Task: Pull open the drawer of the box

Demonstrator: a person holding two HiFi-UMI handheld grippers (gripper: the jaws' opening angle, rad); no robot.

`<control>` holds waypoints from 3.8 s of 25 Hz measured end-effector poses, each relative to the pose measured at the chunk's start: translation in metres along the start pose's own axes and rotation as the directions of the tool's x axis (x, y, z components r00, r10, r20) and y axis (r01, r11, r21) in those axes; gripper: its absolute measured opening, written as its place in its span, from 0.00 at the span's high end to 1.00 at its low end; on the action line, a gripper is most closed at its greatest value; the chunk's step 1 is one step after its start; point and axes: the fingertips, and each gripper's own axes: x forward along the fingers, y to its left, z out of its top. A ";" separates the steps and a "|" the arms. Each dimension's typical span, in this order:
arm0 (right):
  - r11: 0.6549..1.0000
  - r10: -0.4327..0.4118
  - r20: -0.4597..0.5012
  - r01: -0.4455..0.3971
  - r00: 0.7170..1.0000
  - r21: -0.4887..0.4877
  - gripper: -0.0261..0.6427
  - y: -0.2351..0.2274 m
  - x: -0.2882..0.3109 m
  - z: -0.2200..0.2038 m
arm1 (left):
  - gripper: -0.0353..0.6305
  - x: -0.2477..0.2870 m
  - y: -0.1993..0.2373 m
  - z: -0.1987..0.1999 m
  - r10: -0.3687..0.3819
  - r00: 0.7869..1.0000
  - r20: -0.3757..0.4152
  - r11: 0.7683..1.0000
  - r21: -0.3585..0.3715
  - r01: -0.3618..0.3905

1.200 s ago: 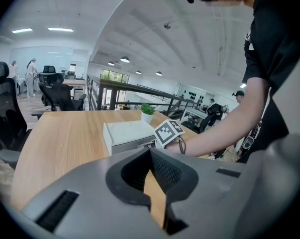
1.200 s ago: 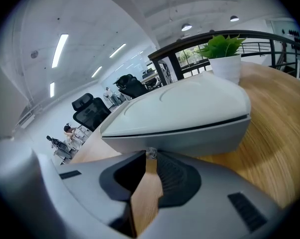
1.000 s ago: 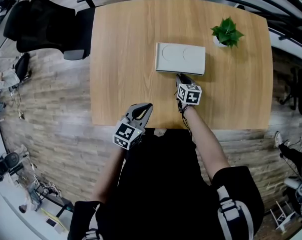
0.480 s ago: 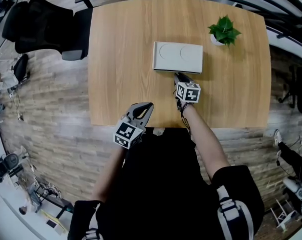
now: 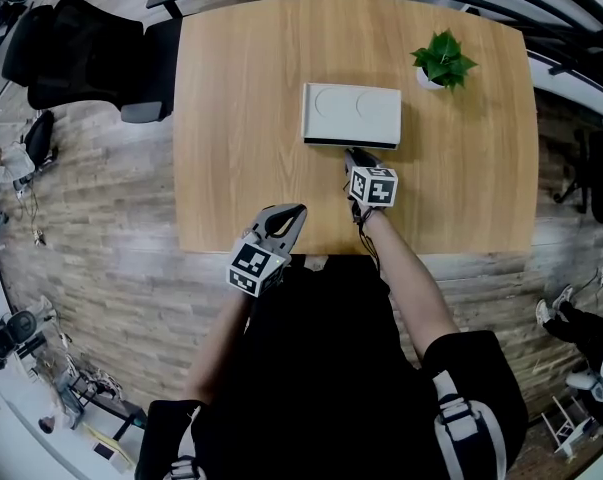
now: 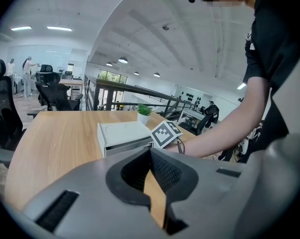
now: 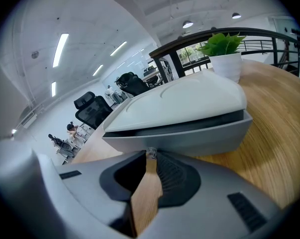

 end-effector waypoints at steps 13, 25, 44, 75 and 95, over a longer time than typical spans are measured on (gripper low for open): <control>1.000 -0.001 -0.007 0.001 1.000 0.002 0.85 0.005 -0.008 -0.013 | 0.91 0.003 -0.004 0.001 -0.018 1.000 0.001 1.000 0.007 0.018; 1.000 -0.001 -0.016 0.001 1.000 -0.014 0.85 0.011 -0.018 -0.026 | 0.91 -0.002 -0.009 -0.003 -0.027 1.000 -0.003 1.000 0.010 0.027; 0.999 0.000 -0.029 -0.001 1.000 -0.034 0.85 0.013 -0.031 -0.049 | 0.91 0.000 -0.021 -0.012 -0.063 0.998 0.001 0.998 0.014 0.063; 0.998 -0.060 -0.055 0.058 0.997 -0.040 0.85 0.027 -0.058 -0.090 | 0.91 -0.019 -0.033 -0.021 -0.133 0.991 -0.021 0.990 0.050 0.134; 0.991 -0.005 -0.085 -0.007 0.996 -0.135 0.84 0.039 -0.072 -0.105 | 0.91 -0.026 -0.030 -0.027 -0.136 0.991 0.000 0.990 0.042 0.136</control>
